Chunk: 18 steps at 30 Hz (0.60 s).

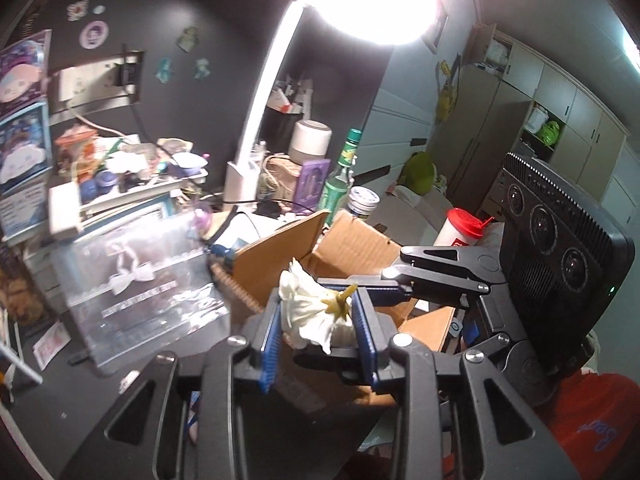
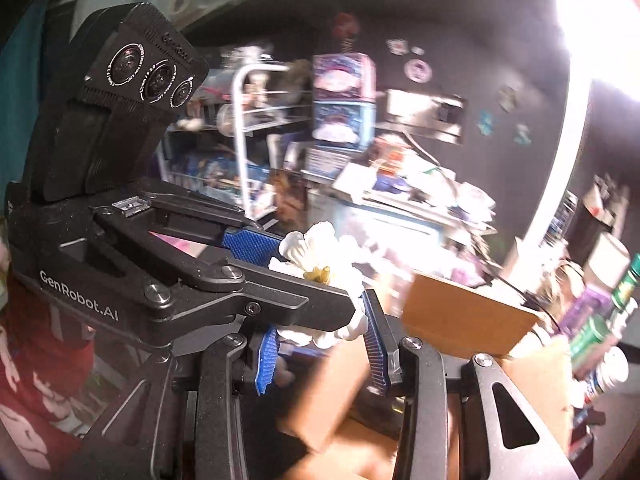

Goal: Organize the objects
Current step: 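Carry the white flower with the right gripper into the box and release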

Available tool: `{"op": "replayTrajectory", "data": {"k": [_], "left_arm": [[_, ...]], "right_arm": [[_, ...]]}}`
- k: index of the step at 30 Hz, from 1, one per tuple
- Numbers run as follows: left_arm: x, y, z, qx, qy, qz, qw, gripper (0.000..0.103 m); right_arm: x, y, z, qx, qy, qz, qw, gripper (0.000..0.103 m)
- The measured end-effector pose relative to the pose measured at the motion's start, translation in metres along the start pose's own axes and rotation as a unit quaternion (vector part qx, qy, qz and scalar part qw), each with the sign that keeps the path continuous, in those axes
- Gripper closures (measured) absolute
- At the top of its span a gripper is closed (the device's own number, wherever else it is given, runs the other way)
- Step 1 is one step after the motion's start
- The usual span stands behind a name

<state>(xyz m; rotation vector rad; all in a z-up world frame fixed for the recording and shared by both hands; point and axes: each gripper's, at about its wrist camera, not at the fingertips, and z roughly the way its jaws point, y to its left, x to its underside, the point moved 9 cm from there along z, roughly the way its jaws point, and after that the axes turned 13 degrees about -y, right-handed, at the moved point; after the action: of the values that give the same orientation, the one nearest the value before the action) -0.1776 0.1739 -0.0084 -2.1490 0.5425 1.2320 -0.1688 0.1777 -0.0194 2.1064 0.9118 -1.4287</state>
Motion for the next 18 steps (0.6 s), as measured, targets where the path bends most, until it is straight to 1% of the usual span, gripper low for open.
{"op": "replayTrajectory", "data": {"k": [6, 10, 11, 12, 13, 14, 15, 16, 18], "left_arm": [[-0.004, -0.014, 0.042, 0.030, 0.032, -0.012, 0.9990, 0.073], [0.001, -0.020, 0.059, 0.034, 0.049, -0.008, 0.9982, 0.073], [0.002, -0.020, 0.061, 0.033, 0.052, -0.007, 0.9981, 0.072], [0.004, -0.021, 0.062, 0.032, 0.057, -0.004, 0.9978, 0.068], [0.006, -0.021, 0.064, 0.027, 0.064, 0.003, 0.9976, 0.052], [0.007, -0.020, 0.062, 0.011, 0.063, 0.013, 0.9979, 0.033], [0.006, -0.017, 0.059, -0.001, 0.057, 0.021, 0.9982, 0.028], [0.006, -0.016, 0.054, -0.007, 0.051, 0.026, 0.9984, 0.028], [0.003, -0.012, 0.043, -0.007, 0.041, 0.020, 0.9989, 0.027]], "right_arm": [[0.014, -0.040, -0.007, 0.024, 0.043, 0.016, 0.999, 0.070], [0.025, -0.053, -0.009, 0.027, 0.062, 0.025, 0.997, 0.069], [0.026, -0.054, -0.008, 0.026, 0.064, 0.027, 0.997, 0.068], [0.028, -0.054, -0.008, 0.024, 0.067, 0.030, 0.997, 0.068], [0.030, -0.055, -0.007, 0.022, 0.071, 0.032, 0.997, 0.062], [0.032, -0.055, -0.007, 0.022, 0.076, 0.031, 0.996, 0.042], [0.034, -0.055, -0.006, 0.023, 0.081, 0.028, 0.996, 0.031], [0.035, -0.054, -0.008, 0.022, 0.078, 0.026, 0.996, 0.019], [0.038, -0.055, -0.009, 0.023, 0.082, 0.025, 0.996, 0.018]]}}
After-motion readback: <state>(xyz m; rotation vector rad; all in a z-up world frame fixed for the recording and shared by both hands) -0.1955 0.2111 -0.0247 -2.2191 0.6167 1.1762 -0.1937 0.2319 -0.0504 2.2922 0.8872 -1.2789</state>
